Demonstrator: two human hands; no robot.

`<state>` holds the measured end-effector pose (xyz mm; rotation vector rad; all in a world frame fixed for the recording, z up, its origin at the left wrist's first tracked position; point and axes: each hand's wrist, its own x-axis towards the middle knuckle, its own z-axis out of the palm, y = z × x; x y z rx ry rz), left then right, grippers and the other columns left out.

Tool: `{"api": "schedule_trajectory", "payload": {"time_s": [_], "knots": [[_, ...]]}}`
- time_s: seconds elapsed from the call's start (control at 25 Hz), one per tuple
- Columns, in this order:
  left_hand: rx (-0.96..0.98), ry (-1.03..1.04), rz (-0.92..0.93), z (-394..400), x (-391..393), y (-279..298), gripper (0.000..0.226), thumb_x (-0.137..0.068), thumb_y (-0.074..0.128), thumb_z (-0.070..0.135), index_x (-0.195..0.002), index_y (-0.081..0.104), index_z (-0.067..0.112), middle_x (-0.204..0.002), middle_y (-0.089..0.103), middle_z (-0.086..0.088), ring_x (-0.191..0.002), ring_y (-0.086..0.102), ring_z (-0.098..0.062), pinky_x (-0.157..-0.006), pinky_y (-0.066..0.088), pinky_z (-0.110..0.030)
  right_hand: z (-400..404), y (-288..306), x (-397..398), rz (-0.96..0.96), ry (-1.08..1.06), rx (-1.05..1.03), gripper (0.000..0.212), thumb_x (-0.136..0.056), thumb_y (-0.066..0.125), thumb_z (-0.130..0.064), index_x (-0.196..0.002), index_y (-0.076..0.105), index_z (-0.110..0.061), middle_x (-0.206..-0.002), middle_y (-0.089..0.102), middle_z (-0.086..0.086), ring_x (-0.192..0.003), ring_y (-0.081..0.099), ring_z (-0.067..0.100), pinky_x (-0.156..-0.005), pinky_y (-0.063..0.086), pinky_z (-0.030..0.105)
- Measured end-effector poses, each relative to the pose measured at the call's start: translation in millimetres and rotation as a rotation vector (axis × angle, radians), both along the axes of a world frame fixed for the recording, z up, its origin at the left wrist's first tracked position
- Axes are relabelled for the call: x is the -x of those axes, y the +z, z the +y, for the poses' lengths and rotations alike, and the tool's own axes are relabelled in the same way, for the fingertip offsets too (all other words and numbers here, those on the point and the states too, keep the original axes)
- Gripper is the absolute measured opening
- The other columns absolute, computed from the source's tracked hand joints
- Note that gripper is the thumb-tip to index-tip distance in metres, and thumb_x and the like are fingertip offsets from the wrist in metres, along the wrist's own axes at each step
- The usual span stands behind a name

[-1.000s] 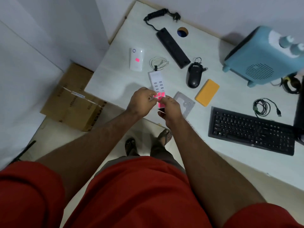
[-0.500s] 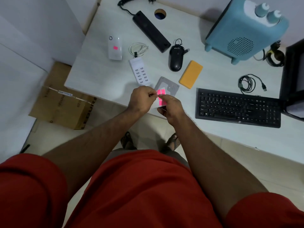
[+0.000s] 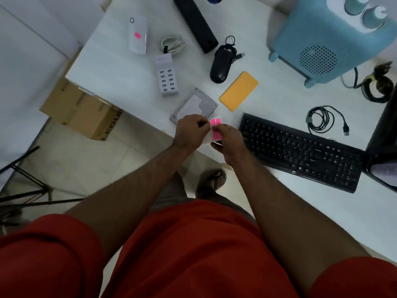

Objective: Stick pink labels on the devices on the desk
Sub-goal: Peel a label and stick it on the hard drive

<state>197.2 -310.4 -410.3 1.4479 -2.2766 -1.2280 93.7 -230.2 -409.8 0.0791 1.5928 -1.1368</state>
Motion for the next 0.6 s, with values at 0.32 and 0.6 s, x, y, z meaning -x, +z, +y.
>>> {"api": "schedule_trajectory", "payload": {"time_s": [0.32, 0.6], "knots": [[-0.221, 0.271, 0.055, 7, -9, -28, 0.021, -0.089, 0.06, 0.022, -0.092, 0.071, 0.005, -0.089, 0.071, -0.006, -0.079, 0.063, -0.017, -0.069, 0.05, -0.029, 0, -14, 0, 0.195, 0.157, -0.086, 0.018, -0.096, 0.061, -0.019, -0.085, 0.067, -0.006, -0.085, 0.063, 0.009, -0.081, 0.06, 0.022, -0.064, 0.058, 0.033], [-0.024, 0.463, 0.002, -15, -8, -36, 0.016, -0.086, 0.059, 0.017, -0.082, 0.069, 0.005, -0.082, 0.07, -0.009, -0.076, 0.064, -0.022, -0.07, 0.053, -0.034, -11, -26, 0, 0.45, 0.261, -0.191, 0.042, -0.078, 0.063, -0.04, -0.078, 0.069, 0.002, -0.077, 0.068, 0.024, -0.073, 0.067, 0.041, -0.065, 0.056, 0.063]]}}
